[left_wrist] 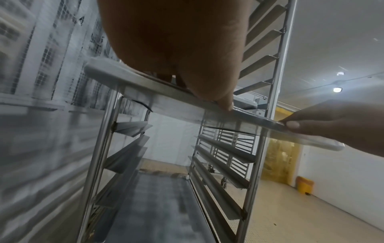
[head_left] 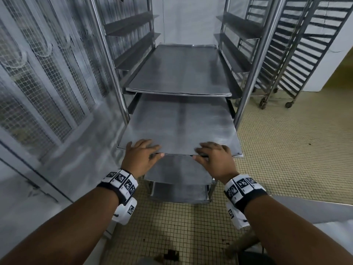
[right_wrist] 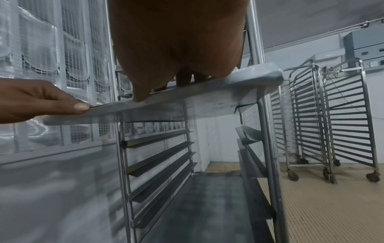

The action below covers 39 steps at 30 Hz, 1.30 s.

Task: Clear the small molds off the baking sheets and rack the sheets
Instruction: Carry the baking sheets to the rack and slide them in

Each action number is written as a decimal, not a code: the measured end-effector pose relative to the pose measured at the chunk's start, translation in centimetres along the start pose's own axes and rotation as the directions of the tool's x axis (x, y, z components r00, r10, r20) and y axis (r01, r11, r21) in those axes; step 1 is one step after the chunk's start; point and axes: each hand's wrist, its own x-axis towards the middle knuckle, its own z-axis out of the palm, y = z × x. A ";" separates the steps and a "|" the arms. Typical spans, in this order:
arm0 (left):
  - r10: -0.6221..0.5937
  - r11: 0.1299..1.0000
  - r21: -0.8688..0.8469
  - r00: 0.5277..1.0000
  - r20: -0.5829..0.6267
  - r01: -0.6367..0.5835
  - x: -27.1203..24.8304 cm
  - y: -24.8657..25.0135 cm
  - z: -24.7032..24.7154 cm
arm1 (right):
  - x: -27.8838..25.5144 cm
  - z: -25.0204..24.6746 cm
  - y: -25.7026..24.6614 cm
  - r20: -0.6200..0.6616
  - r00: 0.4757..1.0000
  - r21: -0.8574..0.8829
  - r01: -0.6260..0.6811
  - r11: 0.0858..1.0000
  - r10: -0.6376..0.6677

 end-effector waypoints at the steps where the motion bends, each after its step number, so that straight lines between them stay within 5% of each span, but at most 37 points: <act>1: 0.000 1.000 0.001 1.000 -0.004 0.000 0.0 0.0 0.1 | -0.1 0.2 -0.1 -0.001 1.000 -0.011 -0.007 1.000 0.007; 9: 0.006 1.000 -0.006 0.999 -0.043 -0.006 2.8 -0.6 0.8 | 1.3 1.4 -1.0 -0.028 0.987 -0.015 -0.157 0.988 0.156; 28: 0.044 0.998 -0.028 0.994 -0.103 -0.047 19.6 -4.4 2.4 | 16.5 3.7 2.9 -0.016 0.957 0.047 -0.287 0.957 0.288; 39: 0.099 0.994 -0.030 0.984 -0.150 -0.105 23.3 -5.7 3.9 | 19.7 4.5 3.5 -0.033 0.939 0.054 -0.341 0.939 0.343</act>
